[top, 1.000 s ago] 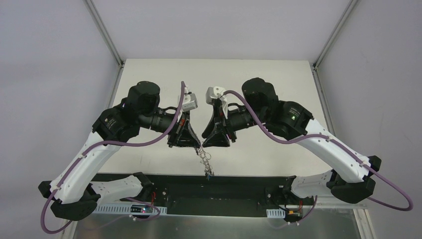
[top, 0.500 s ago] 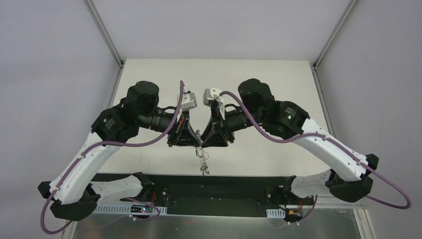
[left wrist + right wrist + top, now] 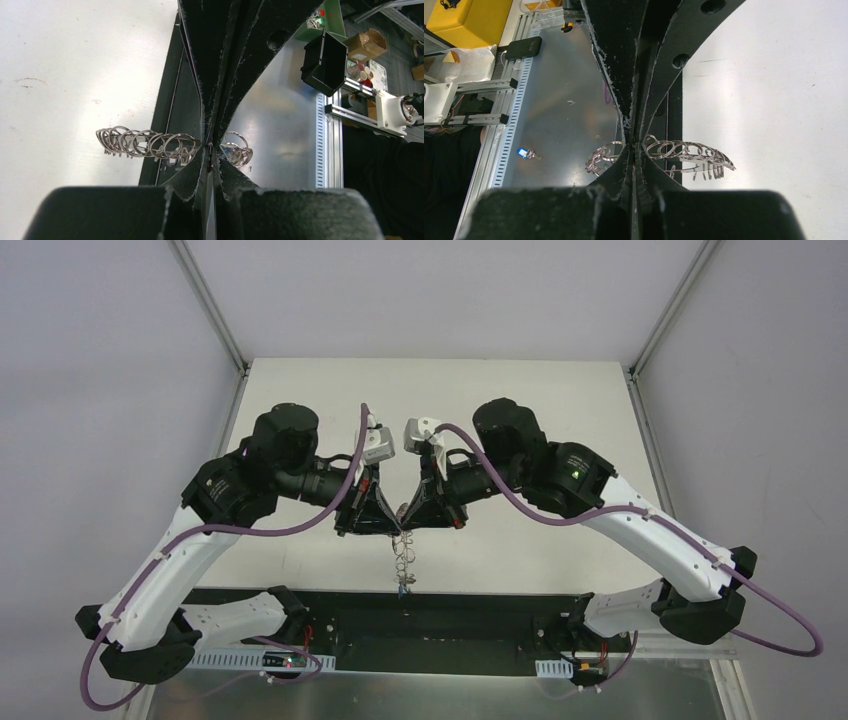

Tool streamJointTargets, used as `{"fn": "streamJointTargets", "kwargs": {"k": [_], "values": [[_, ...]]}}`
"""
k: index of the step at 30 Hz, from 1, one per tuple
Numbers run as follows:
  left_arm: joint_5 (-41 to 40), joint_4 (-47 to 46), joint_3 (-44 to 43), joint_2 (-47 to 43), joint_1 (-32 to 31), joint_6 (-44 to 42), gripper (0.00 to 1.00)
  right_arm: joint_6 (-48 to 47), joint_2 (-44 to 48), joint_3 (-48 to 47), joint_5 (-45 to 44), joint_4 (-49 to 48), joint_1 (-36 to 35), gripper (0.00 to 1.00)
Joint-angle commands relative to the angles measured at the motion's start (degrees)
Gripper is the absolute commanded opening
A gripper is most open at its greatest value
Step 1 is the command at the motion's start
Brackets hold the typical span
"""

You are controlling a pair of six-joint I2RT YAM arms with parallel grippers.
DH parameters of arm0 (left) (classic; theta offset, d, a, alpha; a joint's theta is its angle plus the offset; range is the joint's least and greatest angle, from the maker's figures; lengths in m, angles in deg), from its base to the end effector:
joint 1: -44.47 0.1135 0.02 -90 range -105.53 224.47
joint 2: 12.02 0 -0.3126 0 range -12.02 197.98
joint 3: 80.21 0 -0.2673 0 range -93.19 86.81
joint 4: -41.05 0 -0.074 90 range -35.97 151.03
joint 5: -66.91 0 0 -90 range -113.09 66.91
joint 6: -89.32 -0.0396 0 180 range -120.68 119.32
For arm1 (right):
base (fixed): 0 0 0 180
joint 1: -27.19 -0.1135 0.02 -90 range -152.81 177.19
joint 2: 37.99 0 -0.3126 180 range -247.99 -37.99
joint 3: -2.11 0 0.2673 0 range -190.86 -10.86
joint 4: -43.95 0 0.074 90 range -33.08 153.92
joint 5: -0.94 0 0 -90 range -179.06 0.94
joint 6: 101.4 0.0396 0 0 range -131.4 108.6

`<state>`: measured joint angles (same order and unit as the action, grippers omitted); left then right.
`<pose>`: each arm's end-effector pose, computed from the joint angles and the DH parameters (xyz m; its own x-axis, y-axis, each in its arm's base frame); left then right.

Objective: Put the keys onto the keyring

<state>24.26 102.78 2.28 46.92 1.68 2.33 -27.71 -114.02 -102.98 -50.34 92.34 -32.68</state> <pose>0.0979 -0.1303 0.5083 -0.3385 0.2648 -0.9030 0.9400 0.0518 -0.3372 0.1177 0.2522 0.5120 0.1132 -0.2414 -0.9638 -0.9787 -0.1945 -0.0663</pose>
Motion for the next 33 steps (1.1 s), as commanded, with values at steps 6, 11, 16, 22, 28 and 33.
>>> {"fn": "streamJointTargets", "kwargs": {"k": [6,11,16,22,28,33], "values": [[-0.6,-5.3,-1.7,-6.2,-0.3,-2.5,0.23,2.7,4.5,0.2,-1.9,-4.2,-0.6,0.0],[-2.4,-10.6,0.8,-10.2,-0.2,-2.5,0.34,6.1,6.2,-0.2,-5.1,-6.4,-1.9,0.0],[-3.5,-18.3,4.3,-13.1,-0.3,-1.1,0.37,8.2,8.4,1.2,-8.5,-10.1,-3.6,0.0],[-6.8,-31.6,9.2,-16.9,-0.3,1.3,0.39,9.4,12.9,5.4,-14.3,-19.5,-6.7,0.0],[-5.0,-39.4,9.9,-16.4,-0.3,3.5,0.4,9.4,16.8,9.9,-19.6,-29.7,-8.4,0.0],[-2.8,-43.6,9.8,-15.2,-0.2,5.0,0.41,9.6,18.5,11.8,-21.7,-34.8,-9.3,0.0]]}}
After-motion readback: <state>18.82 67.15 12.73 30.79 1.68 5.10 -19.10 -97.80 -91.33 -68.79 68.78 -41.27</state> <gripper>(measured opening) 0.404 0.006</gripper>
